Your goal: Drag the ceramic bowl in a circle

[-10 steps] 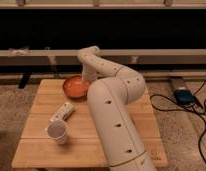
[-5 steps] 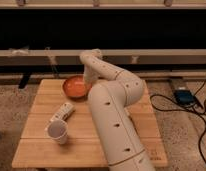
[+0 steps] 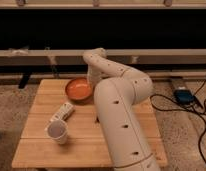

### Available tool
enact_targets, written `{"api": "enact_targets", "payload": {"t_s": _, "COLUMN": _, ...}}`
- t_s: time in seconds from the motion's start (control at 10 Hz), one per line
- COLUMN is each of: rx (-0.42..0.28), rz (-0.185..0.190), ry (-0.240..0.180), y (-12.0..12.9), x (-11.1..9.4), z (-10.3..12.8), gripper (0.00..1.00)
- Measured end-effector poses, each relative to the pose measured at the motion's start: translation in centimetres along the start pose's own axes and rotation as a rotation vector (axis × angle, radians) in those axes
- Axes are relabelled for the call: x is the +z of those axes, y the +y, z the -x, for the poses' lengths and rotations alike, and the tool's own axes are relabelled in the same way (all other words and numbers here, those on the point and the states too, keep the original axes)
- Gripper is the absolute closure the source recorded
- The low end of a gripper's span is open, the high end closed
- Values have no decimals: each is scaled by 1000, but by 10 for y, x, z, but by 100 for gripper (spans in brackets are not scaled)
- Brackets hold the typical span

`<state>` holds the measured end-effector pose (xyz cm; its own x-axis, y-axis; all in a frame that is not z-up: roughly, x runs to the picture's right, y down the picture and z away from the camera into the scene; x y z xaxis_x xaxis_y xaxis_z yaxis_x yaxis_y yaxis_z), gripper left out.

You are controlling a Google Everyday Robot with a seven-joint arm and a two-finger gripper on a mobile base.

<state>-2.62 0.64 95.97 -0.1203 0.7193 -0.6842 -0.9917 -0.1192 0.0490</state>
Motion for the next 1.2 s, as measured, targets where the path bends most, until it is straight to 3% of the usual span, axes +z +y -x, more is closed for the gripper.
{"api": "enact_targets", "payload": {"t_s": 0.3, "rx": 34, "rz": -46, "ry": 1, "y": -39, "x": -8, "z": -18, "gripper": 100}}
{"api": "enact_targets", "payload": {"t_s": 0.6, "rx": 51, "rz": -80, "ry": 13, "y": -67, "x": -17, "z": -59, "gripper": 100}}
{"api": "enact_targets", "payload": {"t_s": 1.0, "rx": -8, "rz": -84, "ry": 38, "y": -42, "x": -24, "z": -118, "gripper": 100}}
{"api": "enact_targets", "payload": {"t_s": 1.2, "rx": -53, "rz": -82, "ry": 41, "y": -22, "x": -30, "z": -134, "gripper": 100}}
